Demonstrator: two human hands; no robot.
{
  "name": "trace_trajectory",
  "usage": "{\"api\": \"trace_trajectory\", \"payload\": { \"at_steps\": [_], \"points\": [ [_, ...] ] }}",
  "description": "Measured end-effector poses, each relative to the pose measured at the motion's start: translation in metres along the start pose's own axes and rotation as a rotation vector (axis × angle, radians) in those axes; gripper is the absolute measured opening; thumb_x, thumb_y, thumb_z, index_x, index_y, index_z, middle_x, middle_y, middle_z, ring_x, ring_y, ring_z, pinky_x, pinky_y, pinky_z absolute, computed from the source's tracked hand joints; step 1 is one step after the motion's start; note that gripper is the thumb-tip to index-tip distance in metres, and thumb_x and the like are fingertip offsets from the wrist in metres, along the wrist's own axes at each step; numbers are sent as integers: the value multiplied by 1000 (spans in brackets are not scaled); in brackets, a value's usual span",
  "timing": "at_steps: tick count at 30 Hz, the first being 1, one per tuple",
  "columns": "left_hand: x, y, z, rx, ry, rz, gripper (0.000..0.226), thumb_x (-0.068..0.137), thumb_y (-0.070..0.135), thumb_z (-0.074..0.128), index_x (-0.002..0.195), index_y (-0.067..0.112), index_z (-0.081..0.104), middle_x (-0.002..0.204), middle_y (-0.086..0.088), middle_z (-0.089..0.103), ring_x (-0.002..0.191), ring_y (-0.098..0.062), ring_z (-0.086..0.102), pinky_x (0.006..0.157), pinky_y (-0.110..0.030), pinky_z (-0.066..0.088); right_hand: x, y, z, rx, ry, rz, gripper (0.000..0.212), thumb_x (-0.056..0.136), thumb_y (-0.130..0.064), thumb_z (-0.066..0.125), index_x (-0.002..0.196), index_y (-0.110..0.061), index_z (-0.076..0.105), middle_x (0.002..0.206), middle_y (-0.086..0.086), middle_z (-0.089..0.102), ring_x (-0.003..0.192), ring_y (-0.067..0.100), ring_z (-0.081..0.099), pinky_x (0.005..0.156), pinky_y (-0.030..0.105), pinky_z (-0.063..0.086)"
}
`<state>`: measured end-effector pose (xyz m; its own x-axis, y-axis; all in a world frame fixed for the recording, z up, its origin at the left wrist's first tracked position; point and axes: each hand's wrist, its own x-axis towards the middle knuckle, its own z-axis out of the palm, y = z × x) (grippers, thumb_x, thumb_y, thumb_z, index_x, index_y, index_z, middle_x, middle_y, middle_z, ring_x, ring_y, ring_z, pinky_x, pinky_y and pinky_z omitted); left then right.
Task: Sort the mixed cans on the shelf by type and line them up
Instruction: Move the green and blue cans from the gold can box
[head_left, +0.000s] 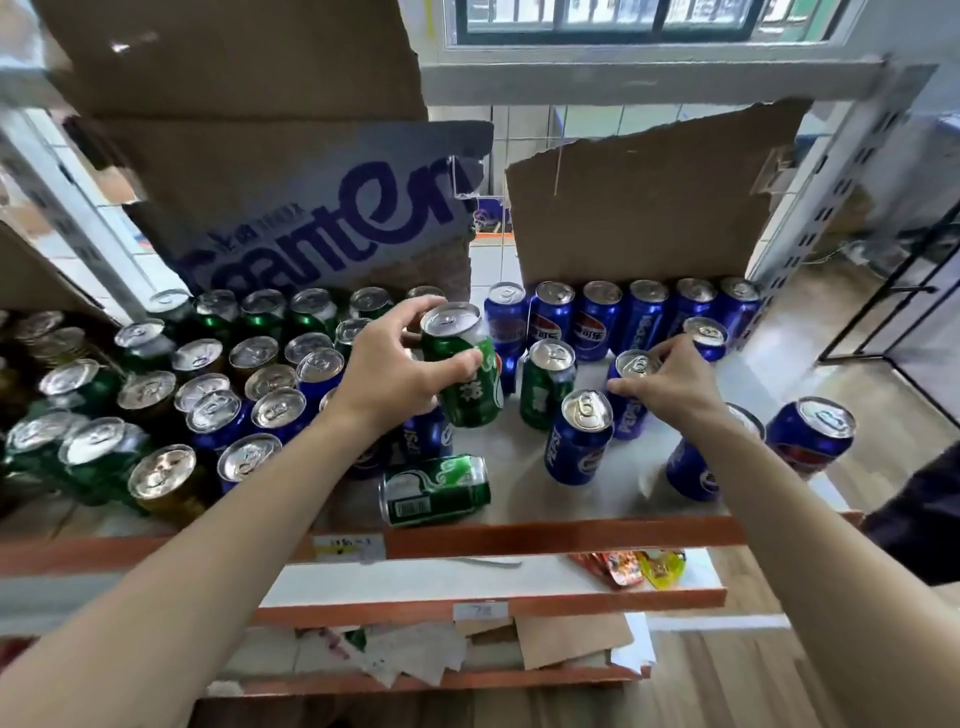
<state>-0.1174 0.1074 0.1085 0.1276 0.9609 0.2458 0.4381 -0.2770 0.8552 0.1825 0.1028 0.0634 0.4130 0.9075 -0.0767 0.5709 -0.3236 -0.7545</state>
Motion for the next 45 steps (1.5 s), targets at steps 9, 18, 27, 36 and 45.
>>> {"api": "trace_trajectory", "payload": {
  "at_steps": [9, 18, 27, 36, 45],
  "points": [
    [33, -3, 19, 306, -65, -18, 61, 66, 33, 88, 120, 16, 65, 105, 7, 63, 101, -12, 60, 83, -20, 42, 3, -9, -3, 1, -73, 123, 64, 77, -19, 82, 124, -6, 41, 112, 9, 53, 100, 24, 52, 78, 35, 43],
    [50, -18, 29, 628, -70, -251, 71, 69, 49, 80, 122, 7, 56, 117, -10, 62, 107, -28, 57, 82, -34, 45, 2, -11, -7, -77, -105, 120, 60, 82, -21, 78, 129, -8, 42, 115, 8, 53, 98, 22, 51, 74, 32, 40],
    [59, -31, 36, 991, -179, -324, 91, 69, 66, 68, 138, 11, 45, 142, -10, 47, 137, -32, 32, 109, -49, 27, -3, -14, -7, -144, -116, 94, 70, 82, -26, 77, 137, -8, 39, 130, 13, 55, 105, 24, 52, 80, 33, 41],
    [54, -34, 27, 982, -243, -282, 82, 80, 72, 56, 135, 13, 45, 146, -10, 42, 140, -32, 28, 112, -54, 21, -13, -53, -1, -232, -52, -210, 76, 84, -34, 75, 145, -13, 37, 145, 10, 47, 135, 29, 41, 108, 43, 39],
    [35, -33, 6, 891, -182, -167, 66, 89, 61, 50, 138, 17, 46, 145, -7, 41, 138, -30, 30, 112, -55, 24, -19, -82, 43, -465, -293, -229, 72, 79, -37, 77, 136, -12, 42, 127, 10, 56, 109, 25, 54, 90, 42, 51]
  ]
}}
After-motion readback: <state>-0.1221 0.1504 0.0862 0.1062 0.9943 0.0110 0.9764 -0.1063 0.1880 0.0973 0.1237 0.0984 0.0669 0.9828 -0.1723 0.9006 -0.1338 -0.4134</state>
